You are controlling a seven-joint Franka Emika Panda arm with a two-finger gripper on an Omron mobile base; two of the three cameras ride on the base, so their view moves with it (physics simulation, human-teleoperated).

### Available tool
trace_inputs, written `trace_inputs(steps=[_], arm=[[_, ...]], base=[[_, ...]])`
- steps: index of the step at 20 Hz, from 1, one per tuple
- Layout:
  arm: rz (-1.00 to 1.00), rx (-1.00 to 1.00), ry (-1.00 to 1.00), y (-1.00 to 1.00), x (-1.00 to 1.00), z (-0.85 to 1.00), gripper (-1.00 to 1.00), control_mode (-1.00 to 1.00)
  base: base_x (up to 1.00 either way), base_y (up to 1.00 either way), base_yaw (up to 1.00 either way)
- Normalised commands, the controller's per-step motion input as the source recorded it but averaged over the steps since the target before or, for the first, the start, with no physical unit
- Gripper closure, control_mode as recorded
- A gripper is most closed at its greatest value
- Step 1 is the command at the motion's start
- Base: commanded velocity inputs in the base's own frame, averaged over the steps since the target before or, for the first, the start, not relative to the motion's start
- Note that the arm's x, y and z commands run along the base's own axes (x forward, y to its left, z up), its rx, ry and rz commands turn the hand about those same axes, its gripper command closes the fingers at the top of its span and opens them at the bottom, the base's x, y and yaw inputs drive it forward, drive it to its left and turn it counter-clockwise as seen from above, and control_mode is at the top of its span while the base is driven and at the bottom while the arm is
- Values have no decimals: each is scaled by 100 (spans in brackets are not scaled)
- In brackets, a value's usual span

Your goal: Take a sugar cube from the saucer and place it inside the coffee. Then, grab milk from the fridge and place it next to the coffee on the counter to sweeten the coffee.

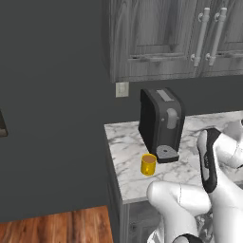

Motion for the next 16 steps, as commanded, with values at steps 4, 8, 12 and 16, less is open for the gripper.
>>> trace_inputs(steps=[4,8,12,16], arm=[[0,-6,2,100,-19,69,100,-100],[-1,-4,11,100,-19,35,100,-100],[0,-8,9,100,-6,16,100,-100],[0,-5,12,91,5,-6,100,-100]], base=[[0,0,0],[0,0,0],[0,0,0],[0,0,0]])
